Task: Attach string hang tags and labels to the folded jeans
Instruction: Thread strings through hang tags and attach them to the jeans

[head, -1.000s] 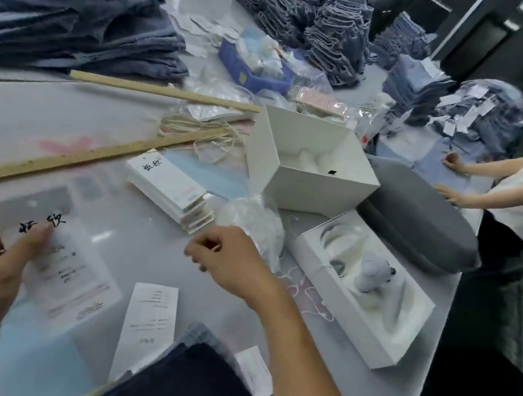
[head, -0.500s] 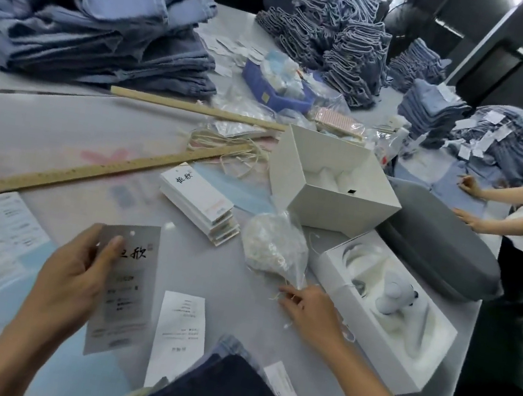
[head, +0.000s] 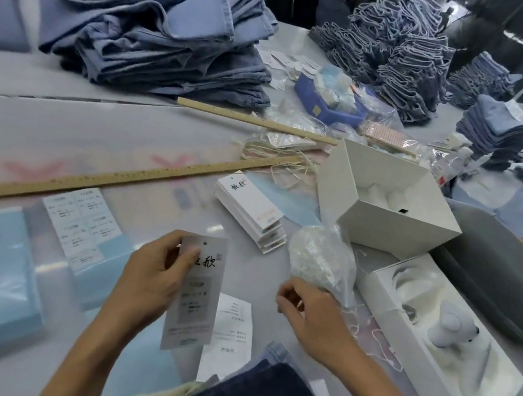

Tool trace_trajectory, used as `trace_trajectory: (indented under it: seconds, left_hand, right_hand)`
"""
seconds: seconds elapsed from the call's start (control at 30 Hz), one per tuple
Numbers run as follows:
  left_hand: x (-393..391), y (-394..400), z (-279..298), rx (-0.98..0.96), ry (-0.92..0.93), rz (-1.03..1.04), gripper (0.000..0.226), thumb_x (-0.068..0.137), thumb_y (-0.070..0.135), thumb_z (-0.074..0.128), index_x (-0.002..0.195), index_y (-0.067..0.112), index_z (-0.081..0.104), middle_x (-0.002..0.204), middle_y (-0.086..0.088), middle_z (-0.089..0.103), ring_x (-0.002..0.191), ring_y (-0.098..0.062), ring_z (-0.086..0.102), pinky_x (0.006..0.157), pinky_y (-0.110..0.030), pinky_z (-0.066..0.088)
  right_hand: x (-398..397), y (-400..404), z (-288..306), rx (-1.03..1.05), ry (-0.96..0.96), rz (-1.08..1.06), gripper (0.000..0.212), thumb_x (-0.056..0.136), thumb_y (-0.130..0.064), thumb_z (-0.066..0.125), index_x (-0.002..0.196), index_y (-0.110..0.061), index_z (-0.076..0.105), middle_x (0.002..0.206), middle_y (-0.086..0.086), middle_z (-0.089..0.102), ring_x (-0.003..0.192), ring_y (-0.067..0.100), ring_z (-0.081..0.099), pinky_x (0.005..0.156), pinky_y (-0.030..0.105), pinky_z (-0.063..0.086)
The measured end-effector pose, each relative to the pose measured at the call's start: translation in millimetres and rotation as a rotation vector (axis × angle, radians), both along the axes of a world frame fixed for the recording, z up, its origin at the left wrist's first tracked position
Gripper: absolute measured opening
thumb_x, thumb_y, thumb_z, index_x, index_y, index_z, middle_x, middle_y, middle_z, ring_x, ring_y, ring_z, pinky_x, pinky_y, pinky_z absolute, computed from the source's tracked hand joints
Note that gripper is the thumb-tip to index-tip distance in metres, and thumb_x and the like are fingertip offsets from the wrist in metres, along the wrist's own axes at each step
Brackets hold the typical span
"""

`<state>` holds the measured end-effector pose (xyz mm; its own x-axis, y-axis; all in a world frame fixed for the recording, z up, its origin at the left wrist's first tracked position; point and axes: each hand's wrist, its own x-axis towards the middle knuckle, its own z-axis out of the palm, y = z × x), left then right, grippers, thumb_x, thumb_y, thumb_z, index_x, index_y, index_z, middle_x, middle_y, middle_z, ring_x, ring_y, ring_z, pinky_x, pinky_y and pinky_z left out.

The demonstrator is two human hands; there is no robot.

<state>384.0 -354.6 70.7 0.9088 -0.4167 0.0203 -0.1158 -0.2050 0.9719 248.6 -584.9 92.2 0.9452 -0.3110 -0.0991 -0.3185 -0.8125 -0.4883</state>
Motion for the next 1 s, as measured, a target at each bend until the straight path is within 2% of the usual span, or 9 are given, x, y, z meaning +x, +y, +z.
trace_trajectory:
  seconds: [0.07, 0.13, 0.27, 0.4, 0.53, 0.67, 0.77, 0.83, 1.0]
  left_hand:
    - [0, 0, 1, -0.003, 0.018, -0.002, 0.017, 0.101, 0.031, 0.058, 0.090, 0.042, 0.065, 0.086, 0.021, 0.074, 0.080, 0.000, 0.069, 0.064, -0.029, 0.050]
    - [0, 1, 2, -0.018, 0.017, 0.015, 0.014, 0.100, 0.032, 0.060, 0.088, 0.039, 0.064, 0.085, 0.020, 0.075, 0.079, 0.000, 0.070, 0.062, -0.024, 0.049]
    - [-1, 3, 9, -0.053, 0.006, 0.073, 0.011, 0.097, 0.024, 0.066, 0.088, 0.031, 0.069, 0.082, 0.016, 0.075, 0.075, -0.003, 0.071, 0.060, -0.017, 0.049]
    - [-3, 6, 11, -0.090, -0.015, 0.068, 0.013, 0.094, 0.024, 0.070, 0.089, 0.036, 0.073, 0.084, 0.011, 0.076, 0.075, -0.007, 0.071, 0.062, -0.018, 0.051]
    - [-3, 1, 12, -0.149, -0.028, 0.051, 0.021, 0.095, 0.021, 0.068, 0.090, 0.041, 0.071, 0.086, 0.011, 0.076, 0.079, -0.010, 0.073, 0.064, -0.022, 0.051]
    - [-5, 0, 13, -0.150, -0.045, 0.020, 0.018, 0.097, 0.024, 0.068, 0.093, 0.042, 0.071, 0.089, 0.013, 0.076, 0.084, -0.010, 0.072, 0.066, -0.025, 0.055]
    - [-6, -1, 13, -0.180, -0.053, -0.014, 0.009, 0.094, 0.030, 0.066, 0.097, 0.034, 0.073, 0.093, 0.009, 0.076, 0.087, -0.013, 0.073, 0.068, -0.023, 0.056]
    - [-6, -1, 12, -0.204, -0.041, -0.042, 0.013, 0.092, 0.030, 0.065, 0.099, 0.029, 0.075, 0.096, 0.007, 0.077, 0.090, -0.015, 0.074, 0.071, -0.025, 0.057]
    - [-9, -2, 12, -0.203, -0.031, -0.089, 0.019, 0.094, 0.028, 0.063, 0.104, 0.041, 0.073, 0.102, 0.013, 0.076, 0.096, -0.009, 0.073, 0.081, -0.032, 0.061]
  right_hand:
    - [16, 29, 34, 0.037, 0.016, 0.117, 0.015, 0.097, -0.025, 0.063, 0.090, -0.038, 0.060, 0.085, -0.017, 0.065, 0.084, 0.003, 0.061, 0.079, 0.020, 0.050]
    - [32, 53, 70, 0.056, -0.004, 0.190, 0.013, 0.095, -0.028, 0.063, 0.088, -0.039, 0.061, 0.086, -0.018, 0.066, 0.085, 0.003, 0.062, 0.079, 0.019, 0.052]
    - [62, 89, 105, 0.132, -0.131, 0.112, 0.008, 0.091, -0.028, 0.064, 0.083, -0.029, 0.066, 0.074, -0.014, 0.065, 0.070, 0.001, 0.058, 0.066, 0.018, 0.049]
    - [66, 114, 70, 0.284, -0.153, -0.094, 0.010, 0.095, -0.029, 0.063, 0.086, -0.027, 0.066, 0.078, -0.011, 0.063, 0.071, 0.003, 0.058, 0.068, 0.021, 0.051]
    - [60, 107, 38, 0.235, -0.226, -0.204, 0.011, 0.097, -0.032, 0.064, 0.087, -0.031, 0.065, 0.082, -0.015, 0.065, 0.079, 0.001, 0.061, 0.071, 0.017, 0.052]
    - [58, 100, 32, 0.256, -0.339, -0.214, 0.005, 0.095, -0.033, 0.067, 0.091, -0.030, 0.070, 0.083, -0.016, 0.069, 0.085, -0.001, 0.064, 0.075, 0.019, 0.056]
    - [60, 105, 27, 0.272, -0.387, -0.194, 0.005, 0.095, -0.036, 0.067, 0.094, -0.032, 0.070, 0.086, -0.016, 0.070, 0.084, 0.002, 0.066, 0.076, 0.019, 0.058]
    - [61, 105, 24, 0.292, -0.415, -0.206, 0.007, 0.094, -0.035, 0.067, 0.095, -0.030, 0.072, 0.086, -0.015, 0.070, 0.083, 0.003, 0.067, 0.075, 0.020, 0.058]
    - [60, 97, 21, 0.321, -0.447, -0.241, 0.006, 0.095, -0.032, 0.068, 0.089, -0.031, 0.071, 0.081, -0.013, 0.070, 0.080, 0.005, 0.067, 0.071, 0.027, 0.058]
